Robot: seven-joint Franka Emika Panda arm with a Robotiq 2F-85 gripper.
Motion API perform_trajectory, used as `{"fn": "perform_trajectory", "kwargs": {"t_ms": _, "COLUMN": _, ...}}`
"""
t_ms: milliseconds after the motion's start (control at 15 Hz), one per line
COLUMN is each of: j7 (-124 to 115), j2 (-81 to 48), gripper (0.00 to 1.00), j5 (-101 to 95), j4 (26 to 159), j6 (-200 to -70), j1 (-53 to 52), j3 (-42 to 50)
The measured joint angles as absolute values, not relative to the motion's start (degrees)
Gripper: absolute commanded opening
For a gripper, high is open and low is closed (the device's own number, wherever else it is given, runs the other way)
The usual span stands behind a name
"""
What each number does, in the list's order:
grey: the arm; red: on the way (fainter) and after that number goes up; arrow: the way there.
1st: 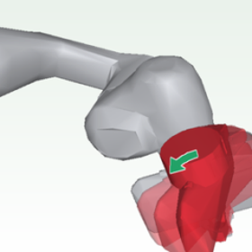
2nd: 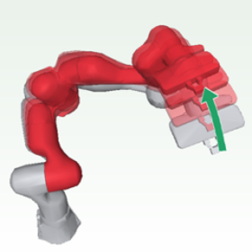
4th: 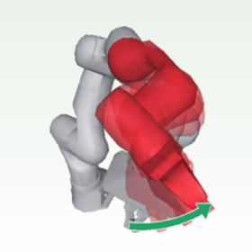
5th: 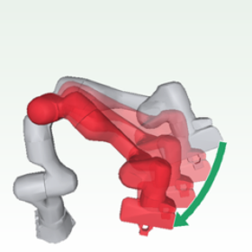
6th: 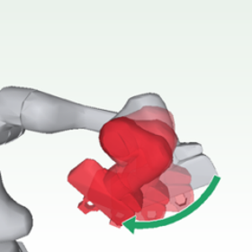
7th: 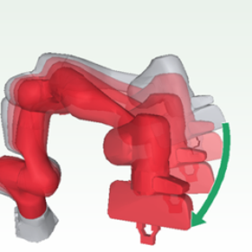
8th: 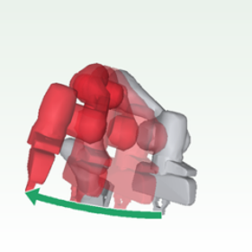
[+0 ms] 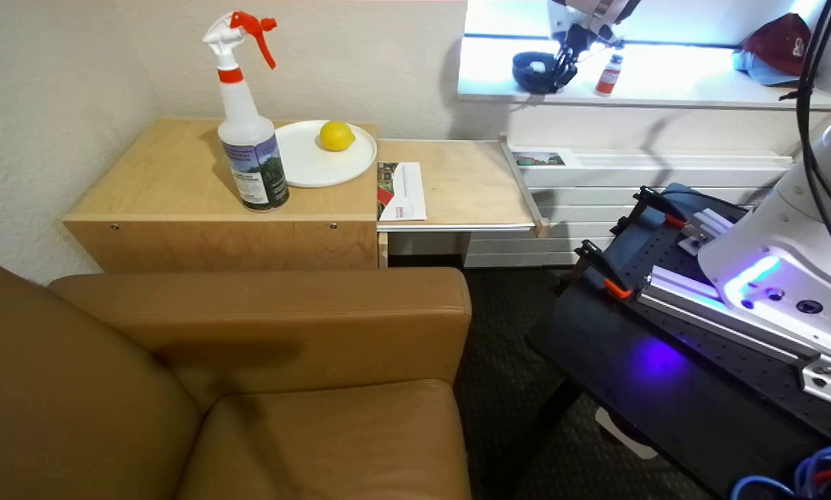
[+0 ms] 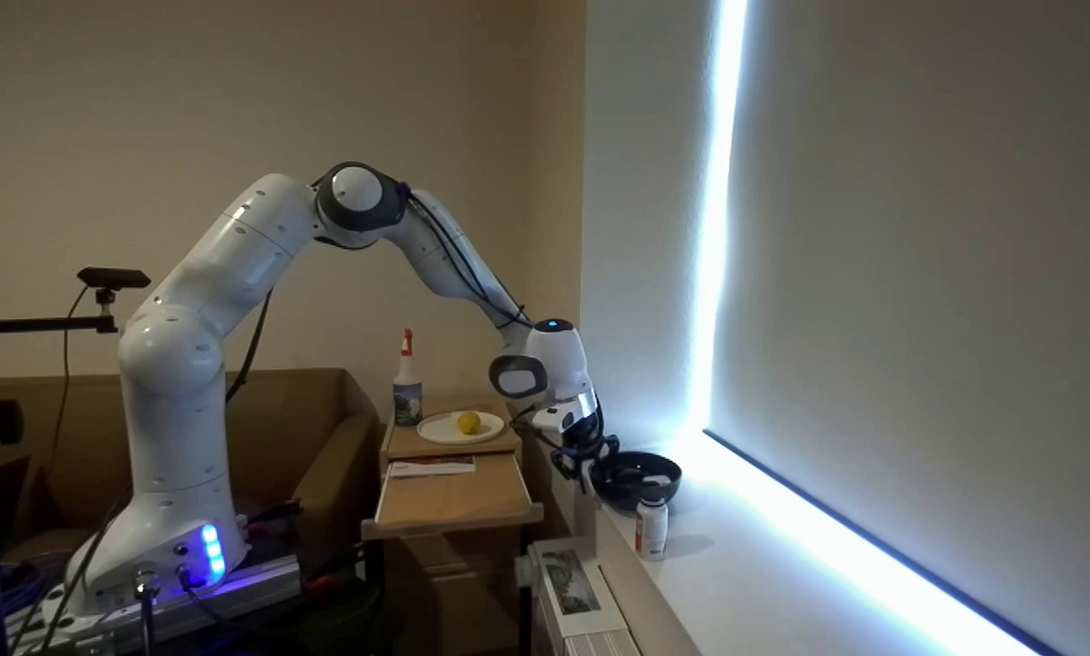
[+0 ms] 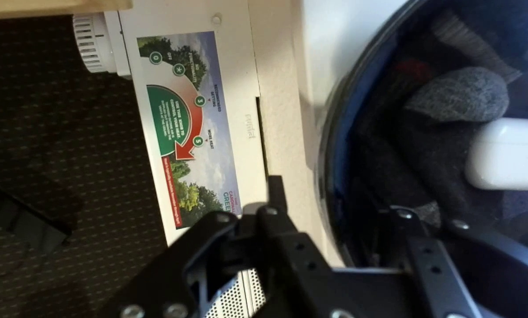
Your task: Move the black bowl to the right on the shelf and close the flat drawer
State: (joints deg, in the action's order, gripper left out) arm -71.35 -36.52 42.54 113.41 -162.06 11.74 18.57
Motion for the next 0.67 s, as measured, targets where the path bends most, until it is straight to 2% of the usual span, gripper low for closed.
{"fn": "perform_trajectory", "kwargs": {"t_ms": 200, "j7": -71.1, "j2": -34.9, "gripper": 0.95, "j5": 40.7, "j4": 111.9, "j6": -154.4, "j1": 14.6, "j3": 18.7}}
{"fn": "perform_trajectory", "kwargs": {"t_ms": 267, "j7": -70.1, "j2": -33.5, "gripper": 0.99, "j5": 40.0, "j4": 111.6, "j6": -150.3, "j1": 15.9, "j3": 18.6}}
{"fn": "perform_trajectory", "kwargs": {"t_ms": 667, "j7": -60.3, "j2": -22.4, "gripper": 1.0, "j5": 33.2, "j4": 111.9, "j6": -123.9, "j1": 22.5, "j3": 20.1}}
